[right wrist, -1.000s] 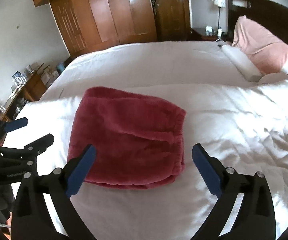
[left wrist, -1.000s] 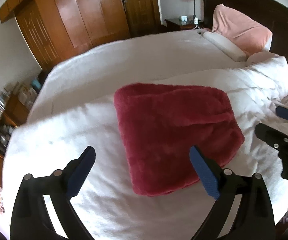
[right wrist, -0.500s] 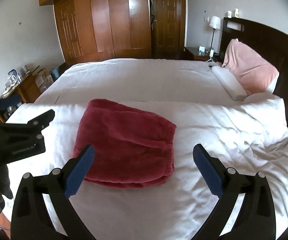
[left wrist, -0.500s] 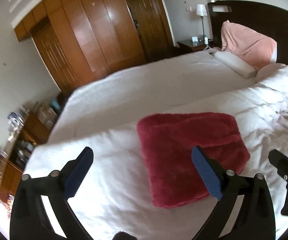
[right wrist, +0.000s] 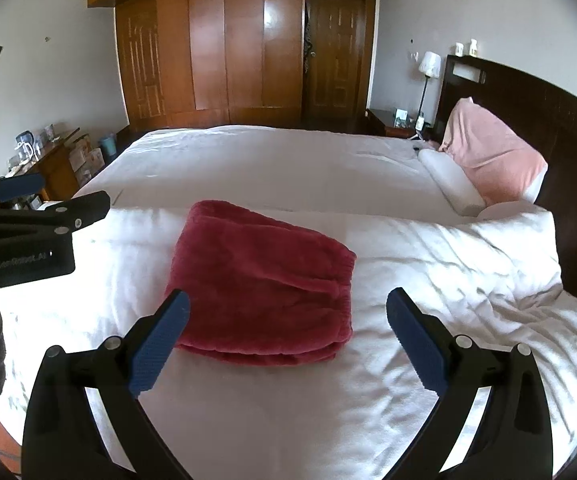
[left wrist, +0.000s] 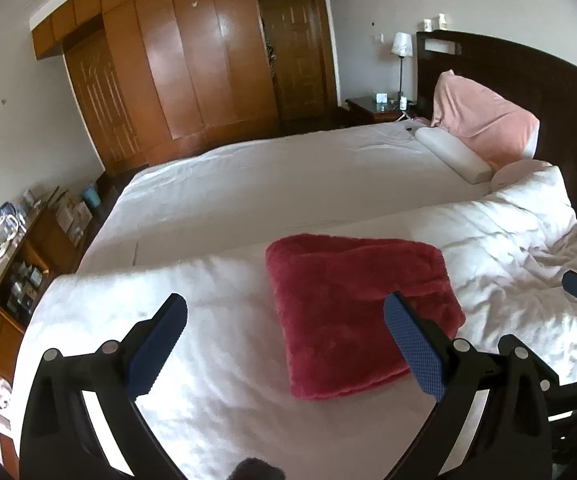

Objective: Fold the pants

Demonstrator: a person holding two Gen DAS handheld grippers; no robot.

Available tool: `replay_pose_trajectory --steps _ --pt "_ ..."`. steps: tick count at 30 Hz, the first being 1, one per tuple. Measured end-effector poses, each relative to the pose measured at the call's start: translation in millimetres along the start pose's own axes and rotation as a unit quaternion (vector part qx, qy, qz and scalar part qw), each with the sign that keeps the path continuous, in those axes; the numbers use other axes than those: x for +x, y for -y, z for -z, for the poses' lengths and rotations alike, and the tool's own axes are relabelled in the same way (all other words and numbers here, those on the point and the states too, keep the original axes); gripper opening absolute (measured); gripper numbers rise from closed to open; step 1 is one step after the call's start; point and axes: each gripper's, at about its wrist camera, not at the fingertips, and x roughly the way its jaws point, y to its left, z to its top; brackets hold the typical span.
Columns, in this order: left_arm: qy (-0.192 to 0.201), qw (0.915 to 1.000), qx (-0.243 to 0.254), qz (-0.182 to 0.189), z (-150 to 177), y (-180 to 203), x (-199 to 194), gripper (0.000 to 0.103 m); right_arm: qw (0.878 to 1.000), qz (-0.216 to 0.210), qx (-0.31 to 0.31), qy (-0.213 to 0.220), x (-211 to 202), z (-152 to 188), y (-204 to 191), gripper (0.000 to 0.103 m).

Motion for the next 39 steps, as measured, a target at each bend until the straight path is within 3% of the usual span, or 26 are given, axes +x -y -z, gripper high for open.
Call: replay_pose_trajectory --steps 6,39 --pt "-0.018 0.9991 0.016 -0.036 10.4 -1.6 -8.1 0.098 1.000 -0.002 -0.004 -0.001 -7.2 5.0 -9.9 0.100" --pt "-0.030 0.9986 0.037 -0.021 26.6 -4.8 -7.9 0.098 1.000 0.016 0.006 -0.016 -8.0 8.9 -19.3 0.100"
